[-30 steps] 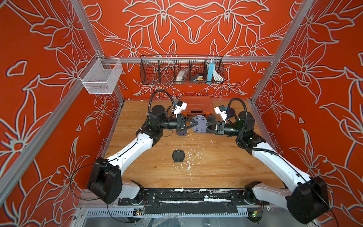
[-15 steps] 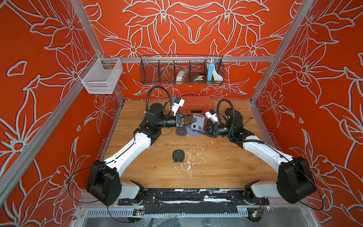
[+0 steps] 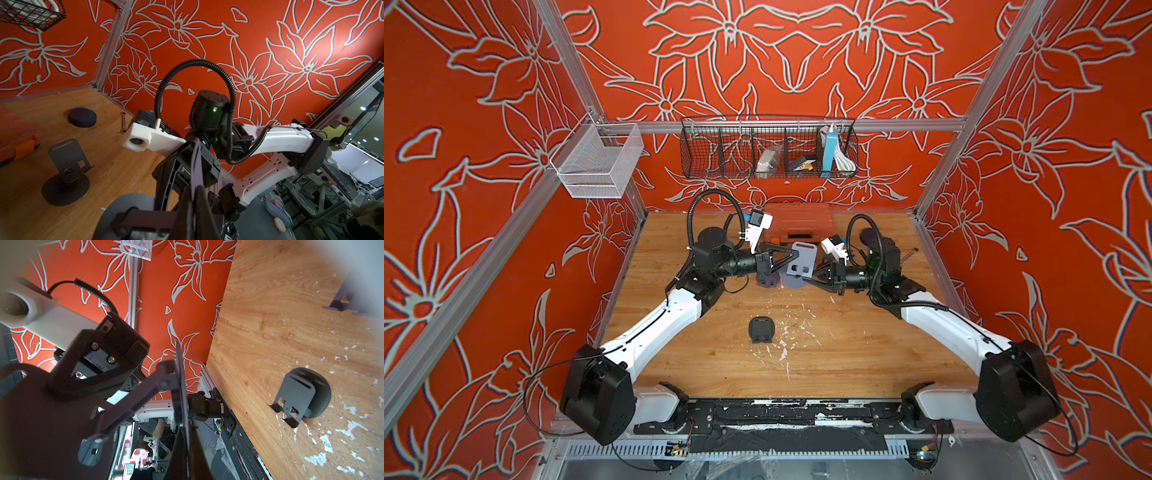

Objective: Open the phone stand

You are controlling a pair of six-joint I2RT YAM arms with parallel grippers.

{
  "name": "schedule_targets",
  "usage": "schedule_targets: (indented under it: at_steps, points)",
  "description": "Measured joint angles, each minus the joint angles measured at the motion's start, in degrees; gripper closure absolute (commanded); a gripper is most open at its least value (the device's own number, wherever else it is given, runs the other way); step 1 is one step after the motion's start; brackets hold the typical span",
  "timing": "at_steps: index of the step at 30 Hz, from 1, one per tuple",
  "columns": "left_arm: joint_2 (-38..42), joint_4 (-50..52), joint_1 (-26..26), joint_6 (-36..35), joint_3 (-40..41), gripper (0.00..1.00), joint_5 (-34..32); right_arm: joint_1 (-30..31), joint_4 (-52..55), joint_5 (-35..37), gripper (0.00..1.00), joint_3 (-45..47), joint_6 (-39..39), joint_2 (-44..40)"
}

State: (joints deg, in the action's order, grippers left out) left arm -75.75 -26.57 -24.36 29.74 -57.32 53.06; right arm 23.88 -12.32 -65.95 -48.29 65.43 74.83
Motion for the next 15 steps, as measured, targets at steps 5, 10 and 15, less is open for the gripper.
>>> schedule_targets:
  at_steps: [5,10,15]
  points:
    - [1.03,-0.22,-0.22,-3.69,1.64,1.0,-2.03,-0.85,0.61,0.07,1.0,0.26,2.6,-0.52]
    - [1.77,-1.03,-0.76,-6.56,2.38,1.0,-4.13,-0.85,-0.52,-0.17,1.0,0.63,5.14,-0.42]
    - [1.51,-2.34,-2.93,-9.27,3.1,1.0,-8.31,-1.09,1.92,1.99,1.0,0.0,5.2,-0.92]
